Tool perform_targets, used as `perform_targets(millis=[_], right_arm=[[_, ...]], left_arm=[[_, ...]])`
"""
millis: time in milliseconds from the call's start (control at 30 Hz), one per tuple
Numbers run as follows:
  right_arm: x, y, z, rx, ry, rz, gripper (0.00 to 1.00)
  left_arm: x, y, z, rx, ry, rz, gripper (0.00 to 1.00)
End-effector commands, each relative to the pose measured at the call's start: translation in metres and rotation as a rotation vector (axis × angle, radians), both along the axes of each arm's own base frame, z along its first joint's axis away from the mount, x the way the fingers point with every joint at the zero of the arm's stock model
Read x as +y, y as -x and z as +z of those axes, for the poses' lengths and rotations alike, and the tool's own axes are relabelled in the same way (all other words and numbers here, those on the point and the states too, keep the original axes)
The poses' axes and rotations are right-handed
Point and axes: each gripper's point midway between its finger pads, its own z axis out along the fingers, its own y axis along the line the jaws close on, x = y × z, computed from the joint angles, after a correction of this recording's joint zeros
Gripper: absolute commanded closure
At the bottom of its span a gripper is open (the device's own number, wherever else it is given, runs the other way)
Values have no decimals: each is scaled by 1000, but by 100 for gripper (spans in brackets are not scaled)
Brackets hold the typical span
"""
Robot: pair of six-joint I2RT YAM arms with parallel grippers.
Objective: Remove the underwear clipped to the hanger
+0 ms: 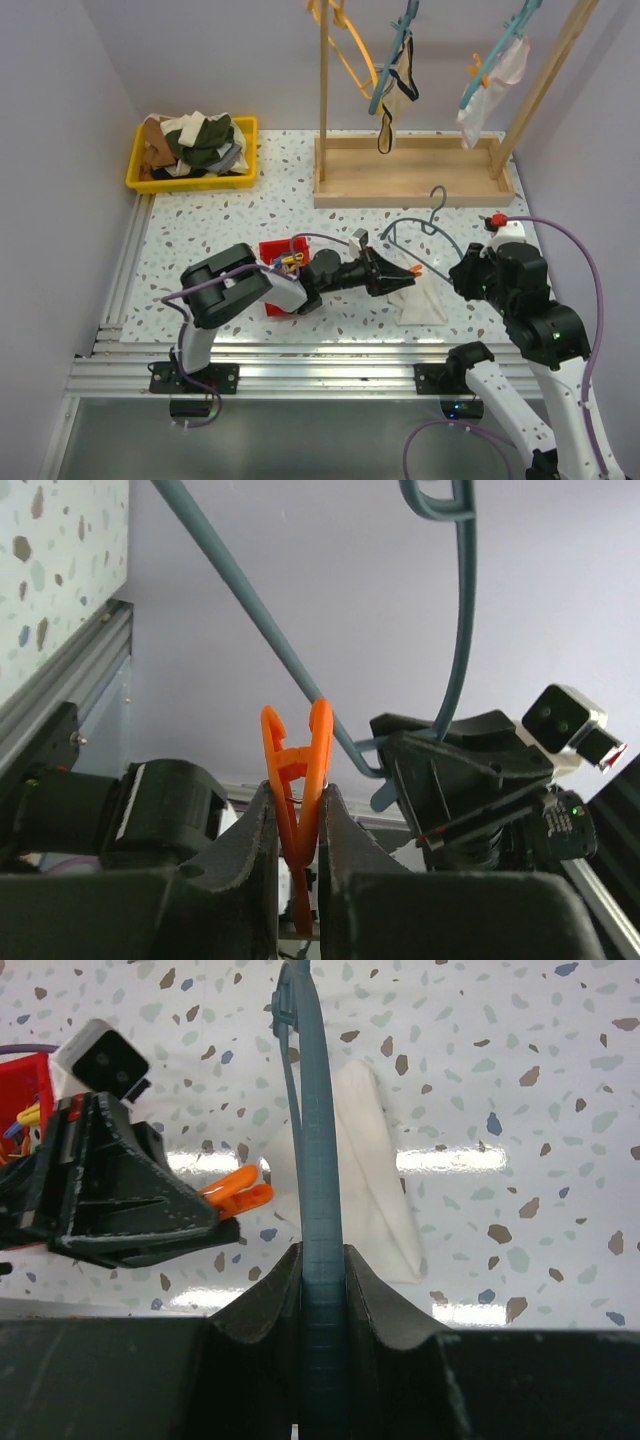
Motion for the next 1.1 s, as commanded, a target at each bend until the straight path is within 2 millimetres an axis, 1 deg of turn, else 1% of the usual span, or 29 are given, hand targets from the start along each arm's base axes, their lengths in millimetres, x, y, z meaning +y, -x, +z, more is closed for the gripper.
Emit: perform_targets(millis=[0,33,67,100,133,167,200,233,267,300,333,367,400,433,500,533,567,633,733,800,867,900,933,1000,1033,1067], right_arm=[[-8,-3,5,-9,15,-51,100],[-8,-3,7,-12,15,-54,100],[-8,-3,7,-14,14,-53,100],[-7,-3,8,-15,11,-49,100],[-6,-3,10,-17,5,-49,100],[-6,-3,11,-20,2,-48,100],[-5,-3,12,-20,-5,-43,100],[-3,-3,12,-21,-10,-39,100],[-2,-2,12,-18,-15,-31,100],[-1,-2,11,-15,-16,-26,100],[0,-2,10,-12,-19,-24,100],[1,-2,10,-11,-24,-21,100],[2,-2,9,-6,-25,-17,100],[2,-2,8,-4,-26,-16,100],[5,-3,8,-1,-35,-5,100],[6,-3,8,1,-38,-1,100],[6,-3,9,0,-39,-1,100],[7,-4,10,-1,-42,1,100],[7,-4,12,-3,-41,2,100],[8,-4,13,-4,-43,6,100],[8,-4,14,-2,-44,7,100],[9,-5,15,-4,-45,11,100],[8,-5,15,-3,-42,9,100],[8,-5,18,-9,-43,11,100],[9,-5,19,-12,-45,16,100],[9,-5,20,-12,-45,15,100]], left_arm=[[31,-1,29,-145,-8,33,100],[46,2,12,-192,-132,42,100],[56,0,3,-219,-211,57,100],[70,-8,-7,-240,-299,81,100],[91,-4,-24,-290,-468,69,100],[106,-12,-31,-314,-566,111,100],[123,-18,-20,-360,-617,150,100],[146,-14,-42,-371,-780,123,100],[163,-21,-47,-382,-867,167,100],[177,-25,-37,-407,-891,204,100],[190,-23,-42,-419,-957,197,100],[199,-26,-40,-430,-986,220,100],[208,-31,-34,-446,-1002,257,100],[220,-31,-40,-439,-1060,265,100],[235,-32,-52,-413,-1137,266,100],[246,-27,-61,-379,-1201,249,100],[255,-29,-67,-370,-1252,268,100],[268,-31,-72,-357,-1317,290,100],[274,-39,-69,-375,-1347,325,100],[278,-43,-73,-367,-1375,327,100],[282,-49,-72,-364,-1403,332,100],[281,-51,-74,-359,-1410,329,93],[281,-52,-74,-361,-1412,328,74],[280,-54,-73,-363,-1415,326,57],[280,-54,-72,-358,-1414,332,34],[281,-54,-72,-357,-1416,334,24]])
